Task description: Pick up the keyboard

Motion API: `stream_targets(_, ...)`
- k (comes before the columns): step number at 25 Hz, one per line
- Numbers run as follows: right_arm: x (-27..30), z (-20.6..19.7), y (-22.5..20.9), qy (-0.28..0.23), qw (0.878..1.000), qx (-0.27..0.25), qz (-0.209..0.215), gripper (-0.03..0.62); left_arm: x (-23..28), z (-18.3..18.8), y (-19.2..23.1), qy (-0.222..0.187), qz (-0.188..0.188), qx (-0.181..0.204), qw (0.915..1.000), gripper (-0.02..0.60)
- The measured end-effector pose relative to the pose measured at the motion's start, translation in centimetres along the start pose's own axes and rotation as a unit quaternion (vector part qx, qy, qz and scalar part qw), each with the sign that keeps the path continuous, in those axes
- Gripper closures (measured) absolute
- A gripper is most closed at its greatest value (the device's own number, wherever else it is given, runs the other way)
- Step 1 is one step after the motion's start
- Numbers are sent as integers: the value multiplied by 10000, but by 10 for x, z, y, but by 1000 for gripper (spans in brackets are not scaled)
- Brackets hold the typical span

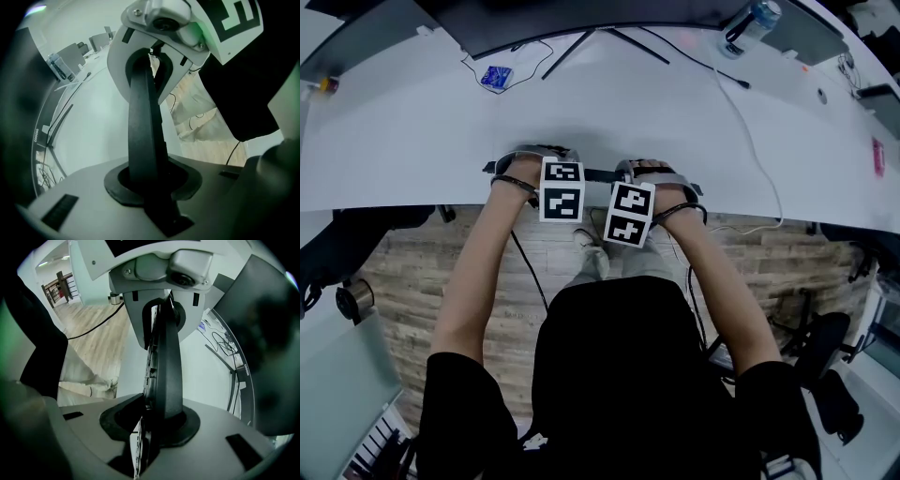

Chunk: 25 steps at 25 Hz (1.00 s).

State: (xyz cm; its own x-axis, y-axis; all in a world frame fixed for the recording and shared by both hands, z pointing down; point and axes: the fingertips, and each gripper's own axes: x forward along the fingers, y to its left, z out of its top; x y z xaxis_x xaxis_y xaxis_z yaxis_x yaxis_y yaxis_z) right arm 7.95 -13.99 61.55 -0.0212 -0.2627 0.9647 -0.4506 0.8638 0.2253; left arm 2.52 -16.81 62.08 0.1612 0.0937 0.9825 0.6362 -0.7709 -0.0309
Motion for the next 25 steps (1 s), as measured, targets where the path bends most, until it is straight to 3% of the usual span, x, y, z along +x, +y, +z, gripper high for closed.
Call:
stream_targets(12,1,-1,0,132,9998,133,32,491,-2,1,1,23,297,13,9996,502)
stream_targets(22,4,-3,5,225,9975,-182,-644,517,0,2,-2,86,1175,-80,9930,503)
stream_targets(25,3,-4,8,234,9974,-146,-662,520,0,4,-5,99,1277,-138,9917,503)
